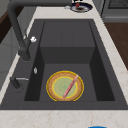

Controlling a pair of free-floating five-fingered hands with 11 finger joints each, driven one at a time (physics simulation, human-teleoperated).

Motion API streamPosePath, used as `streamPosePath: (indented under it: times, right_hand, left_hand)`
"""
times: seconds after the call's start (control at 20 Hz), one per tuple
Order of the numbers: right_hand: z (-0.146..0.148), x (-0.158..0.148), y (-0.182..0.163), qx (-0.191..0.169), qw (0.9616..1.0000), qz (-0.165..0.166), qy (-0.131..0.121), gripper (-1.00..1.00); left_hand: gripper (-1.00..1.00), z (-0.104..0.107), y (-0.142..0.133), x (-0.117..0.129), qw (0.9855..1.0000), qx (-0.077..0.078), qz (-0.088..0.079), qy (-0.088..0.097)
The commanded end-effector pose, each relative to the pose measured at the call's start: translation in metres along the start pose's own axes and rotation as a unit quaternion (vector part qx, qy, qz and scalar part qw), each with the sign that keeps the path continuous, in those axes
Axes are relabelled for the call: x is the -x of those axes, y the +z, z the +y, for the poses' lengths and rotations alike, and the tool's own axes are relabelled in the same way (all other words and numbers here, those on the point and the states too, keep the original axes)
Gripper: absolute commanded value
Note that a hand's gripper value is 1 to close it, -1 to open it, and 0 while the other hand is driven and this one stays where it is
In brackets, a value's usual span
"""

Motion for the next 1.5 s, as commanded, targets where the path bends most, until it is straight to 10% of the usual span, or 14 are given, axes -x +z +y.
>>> streamPosePath:
  times: [0.0,1.45]
  right_hand:
    - [0.006,-0.029,0.008,0.016,0.9999,-0.003,-0.004,1.0]
    - [0.068,-0.257,0.046,0.014,0.9998,-0.007,-0.013,1.0]
  left_hand:
    - [0.0,0.0,0.0,0.0,1.0,0.0,0.0,0.0]
    - [0.0,0.0,0.0,0.0,1.0,0.0,0.0,0.0]
